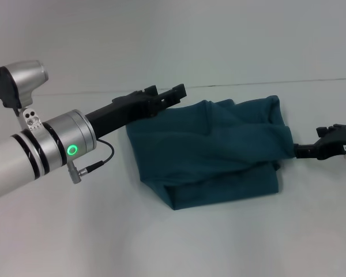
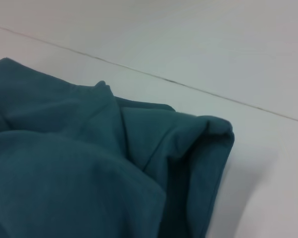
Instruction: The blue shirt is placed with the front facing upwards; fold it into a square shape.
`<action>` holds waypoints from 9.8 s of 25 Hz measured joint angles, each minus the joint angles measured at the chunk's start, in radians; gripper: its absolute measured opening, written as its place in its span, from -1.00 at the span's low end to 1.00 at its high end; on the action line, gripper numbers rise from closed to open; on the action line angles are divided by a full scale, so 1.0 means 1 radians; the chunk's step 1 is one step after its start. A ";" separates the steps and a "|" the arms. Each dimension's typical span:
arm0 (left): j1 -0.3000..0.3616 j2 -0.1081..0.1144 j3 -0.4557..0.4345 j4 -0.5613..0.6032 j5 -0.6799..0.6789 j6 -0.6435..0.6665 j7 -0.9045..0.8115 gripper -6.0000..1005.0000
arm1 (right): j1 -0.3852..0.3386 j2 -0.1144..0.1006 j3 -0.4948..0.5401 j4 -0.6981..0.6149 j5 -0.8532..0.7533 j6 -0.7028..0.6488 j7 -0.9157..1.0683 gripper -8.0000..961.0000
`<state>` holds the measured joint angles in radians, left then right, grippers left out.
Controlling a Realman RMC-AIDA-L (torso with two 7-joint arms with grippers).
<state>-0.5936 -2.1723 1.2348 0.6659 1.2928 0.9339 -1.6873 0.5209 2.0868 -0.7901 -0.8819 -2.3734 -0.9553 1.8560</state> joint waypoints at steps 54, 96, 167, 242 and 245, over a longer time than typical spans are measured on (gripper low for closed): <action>0.022 0.005 -0.155 -0.007 -0.064 0.032 0.192 0.73 | 0.096 -0.040 0.056 -0.238 0.241 -0.092 0.084 0.91; -0.027 0.023 -0.098 0.025 0.114 0.066 0.127 0.72 | 0.303 -0.033 -0.138 -0.093 -0.205 -0.223 0.571 0.91; -0.009 0.100 -0.474 0.159 0.620 0.718 0.155 0.72 | 0.480 0.001 -0.320 0.393 -0.348 0.301 0.687 -0.91; 0.004 0.084 -0.488 0.170 0.583 0.710 0.159 0.72 | 0.188 0.007 -0.635 -0.180 -0.357 -0.013 0.931 0.00; 0.008 0.083 -0.488 0.170 0.583 0.710 0.159 0.72 | 0.217 0.007 -0.636 -0.124 -0.357 0.016 0.925 0.00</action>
<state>-0.5860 -2.0892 0.7470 0.8358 1.8756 1.6443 -1.5282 0.7379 2.0940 -1.4264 -1.0064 -2.7306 -0.9394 2.7812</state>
